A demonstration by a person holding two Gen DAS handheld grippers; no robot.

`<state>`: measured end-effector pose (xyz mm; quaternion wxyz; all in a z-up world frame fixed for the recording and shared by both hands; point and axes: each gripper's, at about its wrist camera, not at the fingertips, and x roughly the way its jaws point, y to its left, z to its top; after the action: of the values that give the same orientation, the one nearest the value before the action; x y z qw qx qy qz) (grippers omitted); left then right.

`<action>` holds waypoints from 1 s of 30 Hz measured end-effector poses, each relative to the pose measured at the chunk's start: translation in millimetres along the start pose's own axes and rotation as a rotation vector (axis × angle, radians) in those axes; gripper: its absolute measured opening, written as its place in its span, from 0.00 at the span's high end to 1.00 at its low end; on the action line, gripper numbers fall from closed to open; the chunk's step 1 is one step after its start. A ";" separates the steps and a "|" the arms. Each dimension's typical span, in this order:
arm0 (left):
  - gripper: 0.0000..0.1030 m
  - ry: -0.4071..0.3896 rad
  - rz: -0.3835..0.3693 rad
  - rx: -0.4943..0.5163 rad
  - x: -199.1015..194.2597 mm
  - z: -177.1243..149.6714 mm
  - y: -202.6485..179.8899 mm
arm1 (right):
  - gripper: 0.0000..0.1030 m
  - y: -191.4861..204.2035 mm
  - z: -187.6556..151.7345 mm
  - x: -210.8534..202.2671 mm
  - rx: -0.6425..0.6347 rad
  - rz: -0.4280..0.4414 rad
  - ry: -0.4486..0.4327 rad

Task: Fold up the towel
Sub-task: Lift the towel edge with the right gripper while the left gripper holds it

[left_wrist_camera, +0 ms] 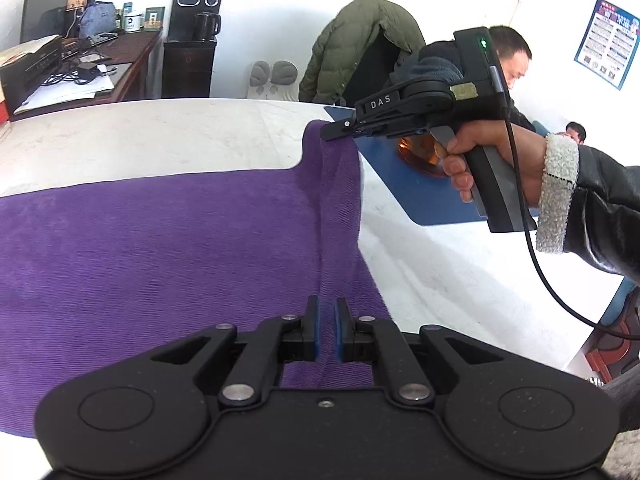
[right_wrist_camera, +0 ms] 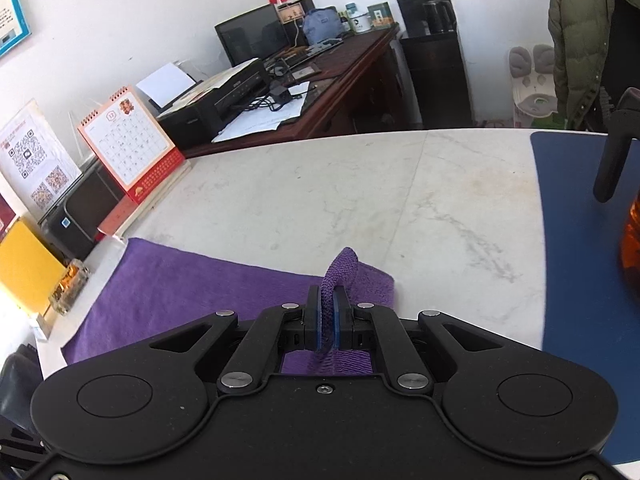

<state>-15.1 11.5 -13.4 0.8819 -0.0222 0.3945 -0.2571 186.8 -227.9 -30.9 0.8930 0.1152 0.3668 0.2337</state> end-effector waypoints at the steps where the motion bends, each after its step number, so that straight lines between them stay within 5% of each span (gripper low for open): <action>1: 0.94 0.000 -0.002 -0.005 -1.7 0.0 4.0 | 0.95 2.6 0.8 1.6 0.004 0.001 0.000; 10: 0.93 0.056 -0.061 0.003 1.4 -0.5 23.0 | 0.95 25.7 7.7 15.7 0.043 0.007 -0.003; 14: 0.70 0.099 -0.100 0.059 13.2 -1.2 17.7 | 0.95 26.0 6.2 14.3 0.060 0.007 -0.009; 30: 0.64 0.181 -0.138 0.180 90.6 36.4 33.4 | 0.95 2.7 0.4 12.0 0.097 0.047 0.029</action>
<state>75.6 -8.2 -58.5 0.8215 0.0532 0.4453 -0.3522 193.7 -219.6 -36.8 0.8753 0.1635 0.3877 0.2384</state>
